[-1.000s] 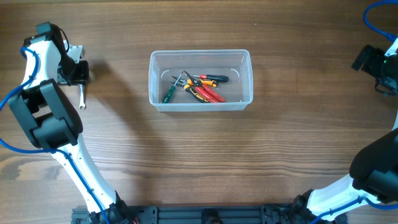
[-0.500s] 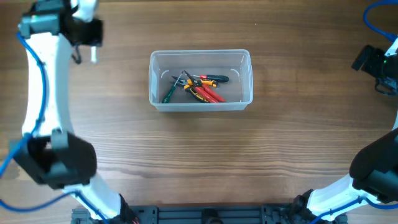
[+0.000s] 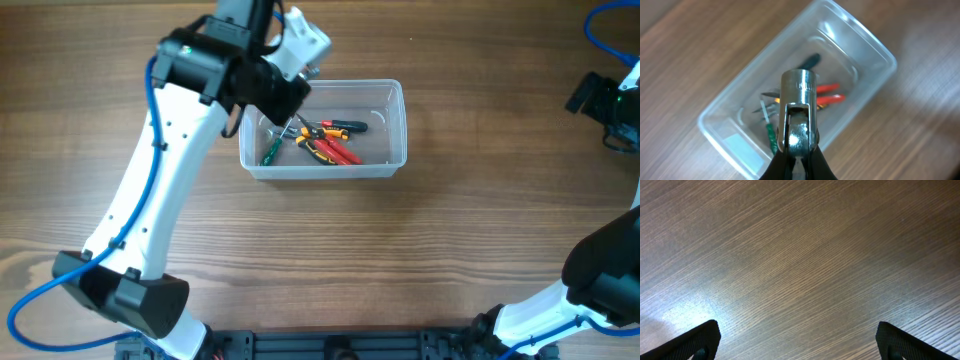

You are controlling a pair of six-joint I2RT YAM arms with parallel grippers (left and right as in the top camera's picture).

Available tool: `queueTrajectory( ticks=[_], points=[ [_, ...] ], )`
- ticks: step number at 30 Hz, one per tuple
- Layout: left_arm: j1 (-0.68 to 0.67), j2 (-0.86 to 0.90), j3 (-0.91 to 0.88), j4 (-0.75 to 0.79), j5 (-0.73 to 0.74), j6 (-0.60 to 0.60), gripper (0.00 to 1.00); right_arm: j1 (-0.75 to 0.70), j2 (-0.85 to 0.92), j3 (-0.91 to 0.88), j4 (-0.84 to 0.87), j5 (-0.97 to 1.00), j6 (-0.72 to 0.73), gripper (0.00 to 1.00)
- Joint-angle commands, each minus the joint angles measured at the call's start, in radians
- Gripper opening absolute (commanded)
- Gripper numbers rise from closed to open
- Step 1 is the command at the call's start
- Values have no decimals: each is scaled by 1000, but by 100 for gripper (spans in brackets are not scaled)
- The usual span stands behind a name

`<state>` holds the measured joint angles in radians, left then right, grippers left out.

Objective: Pack container
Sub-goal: 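Lift the wrench and carry it over the container, then release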

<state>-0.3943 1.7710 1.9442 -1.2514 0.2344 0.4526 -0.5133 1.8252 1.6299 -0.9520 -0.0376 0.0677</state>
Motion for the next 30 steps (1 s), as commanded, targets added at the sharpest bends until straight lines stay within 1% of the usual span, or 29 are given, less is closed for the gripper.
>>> queueTrajectory(
  ticks=[1,7,14,21,23,25,27,28,30],
  points=[
    [-29,63,12,-6,19,89,4,3,2,-2,2,-8,18,100],
    [-29,208,12,52,16,137,4,3,2,-2,2,-8,18,100],
    [-28,375,12,105,16,139,4,3,2,-2,2,-8,18,100],
    [-26,439,12,138,16,138,6,3,2,-2,2,-8,18,100],
    [-25,439,12,145,16,138,13,3,2,-2,2,-8,18,100],
    [-24,439,12,155,16,138,19,3,2,-2,2,-8,18,100],
    [-22,439,12,165,16,138,21,3,2,-2,2,-8,18,100],
    [-22,439,12,169,16,138,24,3,2,-2,3,-8,18,100],
    [-19,439,12,177,16,138,46,3,2,-2,2,-8,18,100]
  ],
)
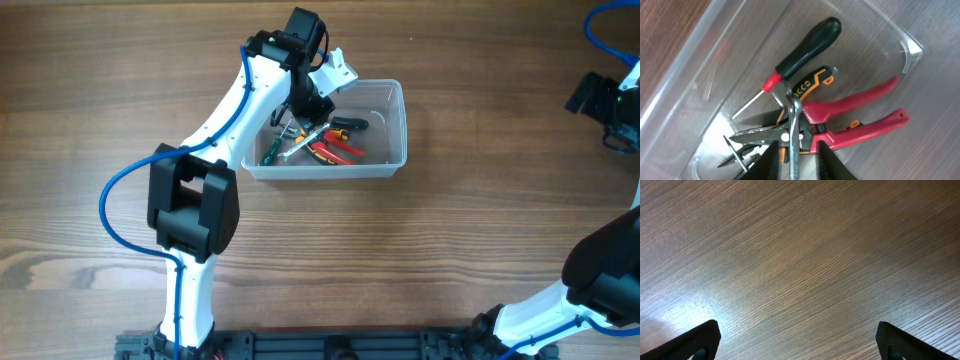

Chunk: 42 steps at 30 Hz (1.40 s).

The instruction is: Pack container

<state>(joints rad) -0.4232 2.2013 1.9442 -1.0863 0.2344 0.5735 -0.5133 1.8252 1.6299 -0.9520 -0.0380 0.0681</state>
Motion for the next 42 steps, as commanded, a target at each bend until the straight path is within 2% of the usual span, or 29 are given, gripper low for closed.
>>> queueTrajectory(
  ticks=[1,3,5,9,11,16,22,24,26,30,37,42],
  points=[
    [11,9,12,18,15,17,50,3,2,-2,2,-8,18,100],
    [16,5,14,34,15,7,55,3,2,-2,2,-8,18,100],
    [25,-9,42,53,12,-55,57,3,2,-2,2,-8,18,100],
    [64,-69,166,48,12,-115,63,3,2,-2,2,-8,18,100],
    [99,-124,240,40,11,-114,71,3,2,-2,2,-8,18,100],
    [220,-326,304,35,12,-114,79,3,2,-2,3,-8,18,100],
    [377,-513,304,-140,79,-114,85,3,2,-2,2,-8,18,100],
    [417,-554,304,-254,126,-114,90,3,2,-2,2,-8,17,100],
    [446,-579,304,-370,165,-114,100,3,2,-2,2,-8,17,100],
    [500,-618,304,-586,276,-114,100,3,2,-2,2,-8,17,100],
    [505,-722,258,-599,270,-203,100,3,2,-2,2,-8,18,100],
    [505,-893,100,-598,266,-227,100,3,2,-2,2,-8,18,100]
  ],
)
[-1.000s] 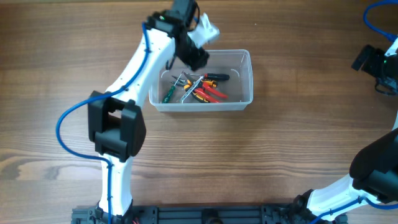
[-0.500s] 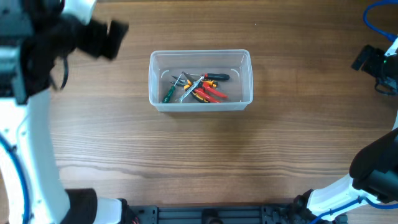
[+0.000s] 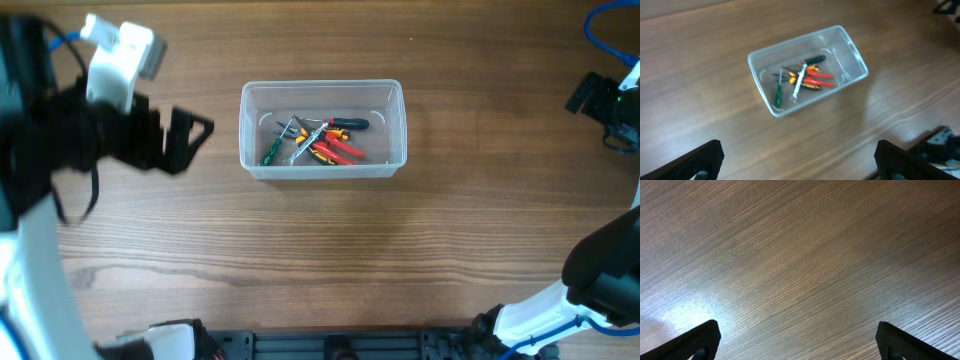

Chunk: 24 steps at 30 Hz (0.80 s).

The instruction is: Pack container

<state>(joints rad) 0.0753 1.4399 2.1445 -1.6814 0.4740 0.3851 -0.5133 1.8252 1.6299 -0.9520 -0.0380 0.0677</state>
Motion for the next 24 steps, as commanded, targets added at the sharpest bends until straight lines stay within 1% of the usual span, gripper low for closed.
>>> queueTrajectory(
  ticks=[1,2,5,6,9,11,13,16,20,24],
  points=[
    [6,-175,-145,-3,26,-39,100,3,2,-2,2,-8,18,100],
    [6,-230,-199,-1,29,-47,100,3,2,-2,2,-8,18,100],
    [6,-394,-345,50,31,-137,100,3,2,-2,2,-8,18,100],
    [6,-443,-379,64,31,-150,100,3,2,-2,2,-8,18,100],
    [6,-576,-458,97,31,-206,100,3,2,-2,2,-8,18,100],
    [6,-650,-480,106,31,-237,100,3,2,-2,2,-8,18,100],
    [6,-698,-480,99,32,-242,100,3,2,-2,2,-8,18,100],
    [6,-755,-480,98,31,-297,100,3,2,-2,2,-8,18,100],
    [6,-805,-480,86,30,-290,100,3,2,-2,2,-8,18,100],
    [6,-811,-481,64,50,-289,100,3,2,-2,2,-8,18,100]
  ],
)
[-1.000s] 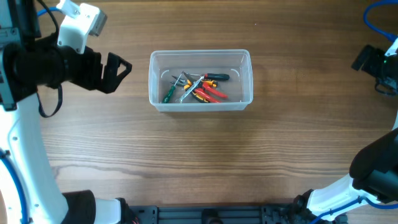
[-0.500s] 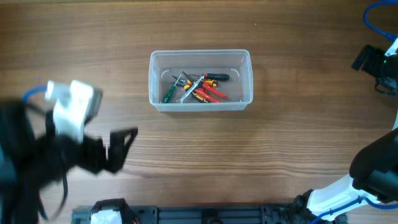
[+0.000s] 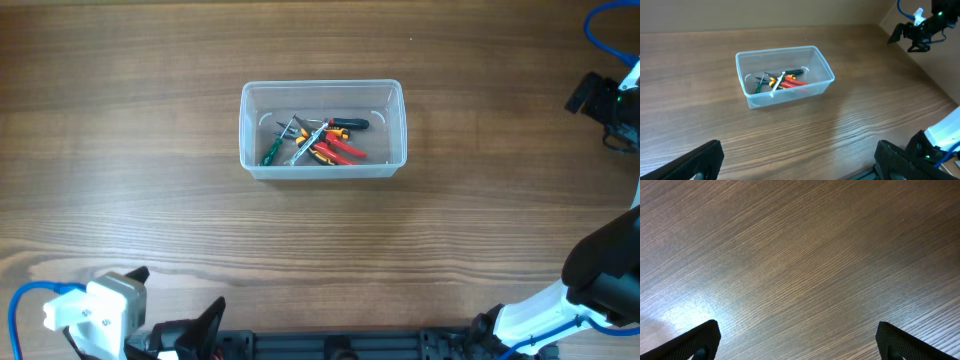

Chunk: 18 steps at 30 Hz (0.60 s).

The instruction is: Pack container

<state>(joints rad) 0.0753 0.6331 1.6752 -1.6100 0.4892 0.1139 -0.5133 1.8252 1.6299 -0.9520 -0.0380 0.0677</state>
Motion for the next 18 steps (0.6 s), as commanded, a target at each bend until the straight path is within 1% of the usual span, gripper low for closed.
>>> queueTrajectory(
  ticks=[1,2,5,11,14,18],
  points=[
    [6,-4,-14,-11,39,-18,100,3,2,-2,2,-8,18,100],
    [6,-4,-16,-11,37,-16,100,3,2,-2,2,-8,18,100],
    [6,-4,-16,-10,38,40,100,3,2,-2,2,-8,18,100],
    [6,-5,-43,46,38,39,100,3,2,-2,2,-8,18,100],
    [6,-34,-109,130,38,39,100,3,2,-2,2,-8,18,100],
    [6,-153,-290,351,37,39,100,3,2,-2,2,-8,18,100]
  ],
)
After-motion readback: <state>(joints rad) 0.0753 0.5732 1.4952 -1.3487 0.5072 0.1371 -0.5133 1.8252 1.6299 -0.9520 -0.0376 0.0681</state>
